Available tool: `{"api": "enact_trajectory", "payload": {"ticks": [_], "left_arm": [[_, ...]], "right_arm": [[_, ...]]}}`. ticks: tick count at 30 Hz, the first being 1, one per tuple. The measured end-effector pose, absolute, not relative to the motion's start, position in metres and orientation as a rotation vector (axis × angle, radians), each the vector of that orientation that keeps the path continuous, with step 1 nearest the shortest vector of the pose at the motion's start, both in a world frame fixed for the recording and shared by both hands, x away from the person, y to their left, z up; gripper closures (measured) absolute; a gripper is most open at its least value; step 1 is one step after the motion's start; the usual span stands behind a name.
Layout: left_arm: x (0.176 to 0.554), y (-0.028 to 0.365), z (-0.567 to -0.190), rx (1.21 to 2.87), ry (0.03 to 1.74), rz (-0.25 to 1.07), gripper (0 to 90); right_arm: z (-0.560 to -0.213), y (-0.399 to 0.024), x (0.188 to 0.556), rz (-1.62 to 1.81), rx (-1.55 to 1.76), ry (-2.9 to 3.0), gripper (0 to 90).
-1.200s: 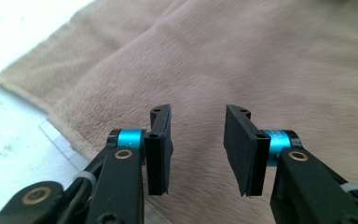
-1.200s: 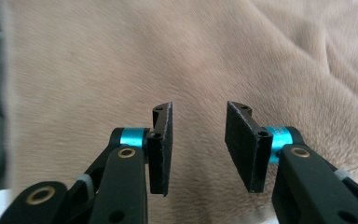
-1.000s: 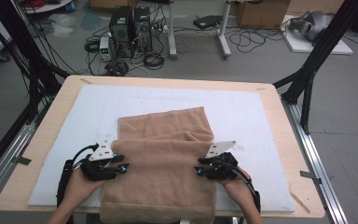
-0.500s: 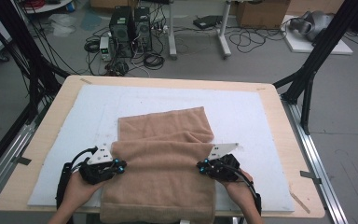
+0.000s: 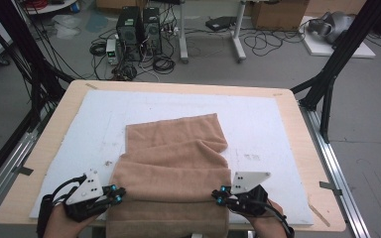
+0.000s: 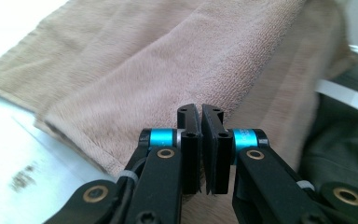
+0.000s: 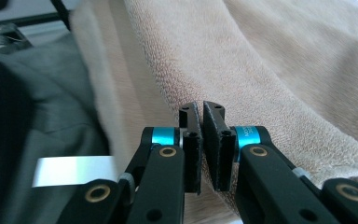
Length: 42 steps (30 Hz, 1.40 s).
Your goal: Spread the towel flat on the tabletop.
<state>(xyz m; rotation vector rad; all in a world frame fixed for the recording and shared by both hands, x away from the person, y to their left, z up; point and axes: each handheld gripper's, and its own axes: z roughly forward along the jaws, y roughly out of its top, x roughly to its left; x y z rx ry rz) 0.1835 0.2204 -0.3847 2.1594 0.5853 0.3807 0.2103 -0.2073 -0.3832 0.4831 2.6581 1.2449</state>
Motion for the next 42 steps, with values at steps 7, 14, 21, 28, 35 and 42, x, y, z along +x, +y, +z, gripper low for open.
{"api": "enact_trajectory", "payload": {"ticks": [7, 14, 21, 28, 35, 42], "left_arm": [[0.160, 0.225, -0.372, 2.141, 0.544, 0.352, 76.4], [0.199, 0.222, -0.373, 2.093, 0.571, 0.416, 66.1], [0.256, 0.208, -0.406, 2.095, 0.656, 0.348, 59.5], [0.267, 0.205, -0.431, 2.166, 0.673, 0.186, 71.9], [0.249, 0.210, -0.426, 2.172, 0.626, 0.177, 82.8], [0.228, 0.218, -0.410, 2.116, 0.583, 0.181, 79.3]], "right_arm": [[-0.363, -0.207, 0.186, 1.329, 0.429, 2.632, 80.4], [-0.354, -0.204, 0.221, 1.240, 0.416, 2.596, 71.2], [-0.391, -0.205, 0.279, 1.225, 0.564, 2.661, 62.8], [-0.421, -0.203, 0.291, 1.241, 0.575, 2.793, 74.5], [-0.416, -0.202, 0.272, 1.224, 0.465, 2.852, 89.3], [-0.399, -0.212, 0.255, 1.247, 0.439, 2.805, 82.8]]}}
